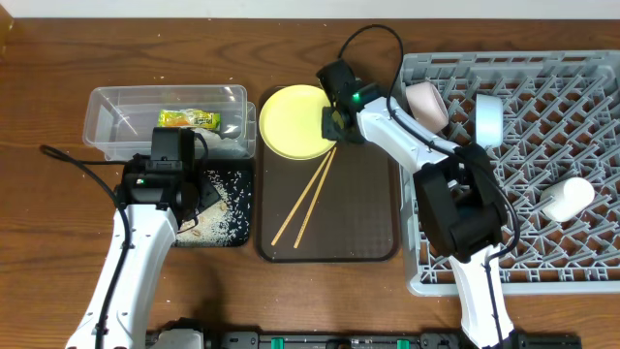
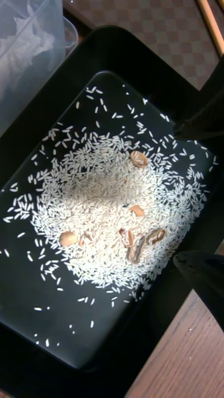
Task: Sort waste into correct bins and load items into the dishwasher rack
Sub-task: 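Reach the right gripper to the yellow plate edge and grasp it, then lift the yellow plate and stand it upright in the rack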
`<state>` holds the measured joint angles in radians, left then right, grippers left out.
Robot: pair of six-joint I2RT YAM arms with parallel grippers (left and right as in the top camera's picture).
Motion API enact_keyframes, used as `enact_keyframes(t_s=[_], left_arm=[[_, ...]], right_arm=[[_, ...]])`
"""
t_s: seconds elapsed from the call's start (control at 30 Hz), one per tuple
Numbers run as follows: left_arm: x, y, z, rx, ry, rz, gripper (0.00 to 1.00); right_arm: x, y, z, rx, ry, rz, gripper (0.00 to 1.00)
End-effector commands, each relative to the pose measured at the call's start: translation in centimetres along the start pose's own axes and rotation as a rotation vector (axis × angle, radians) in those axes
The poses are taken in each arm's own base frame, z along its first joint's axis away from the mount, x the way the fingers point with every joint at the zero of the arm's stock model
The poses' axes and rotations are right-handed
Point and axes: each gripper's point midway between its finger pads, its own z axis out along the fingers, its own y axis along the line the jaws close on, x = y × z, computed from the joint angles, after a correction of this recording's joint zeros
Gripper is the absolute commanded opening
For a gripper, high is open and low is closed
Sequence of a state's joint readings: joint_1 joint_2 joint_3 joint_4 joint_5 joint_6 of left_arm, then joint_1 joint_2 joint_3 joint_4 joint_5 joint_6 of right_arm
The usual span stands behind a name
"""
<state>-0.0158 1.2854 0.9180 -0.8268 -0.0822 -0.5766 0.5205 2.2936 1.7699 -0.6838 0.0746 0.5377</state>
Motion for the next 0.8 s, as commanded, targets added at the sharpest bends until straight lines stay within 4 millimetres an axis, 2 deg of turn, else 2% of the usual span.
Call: enact_keyframes(t_s=[0.0, 0.03, 0.2, 0.33, 0.43, 0.5, 0.63, 0.77], left_arm=[[-0.3, 0.3, -0.2, -0.011, -0.013, -0.009, 0.60], [-0.3, 0.3, -0.2, -0.011, -0.013, -0.009, 0.60], [-0.3, 0.3, -0.2, -0.011, -0.013, -0.009, 0.60], [-0.3, 0.3, -0.2, -0.011, -0.013, -0.009, 0.60], [-0.3, 0.3, -0.2, -0.010, -0.013, -0.009, 0.60], [-0.3, 0.3, -0.2, -0.010, -0.013, -0.009, 0.60], [-0.3, 0.3, -0.2, -0.010, -0.013, -0.009, 0.60], [-0.3, 0.3, -0.2, -0.011, -0.013, -0.009, 0.60]], right_arm=[[-0.4, 0.6, 0.0, -0.015, -0.020, 0.055, 0.06], [-0.7, 0.7, 0.0, -0.023, -0.031, 0.066, 0.01], [-2.8, -0.1, -1.4, -0.038, -0.072, 0.093, 0.01], [-5.3, -0.5, -4.9, -0.061, -0.148, 0.030, 0.01], [-7.6, -1.0, -9.5, -0.073, -0.237, -0.045, 0.01], [-8.6, -2.1, -12.2, -0.051, -0.287, -0.061, 0.01], [-10.5, -6.2, -19.0, 0.057, -0.402, -0.076, 0.01], [-10.7, -10.8, -25.0, 0.202, -0.474, -0.086, 0.01]])
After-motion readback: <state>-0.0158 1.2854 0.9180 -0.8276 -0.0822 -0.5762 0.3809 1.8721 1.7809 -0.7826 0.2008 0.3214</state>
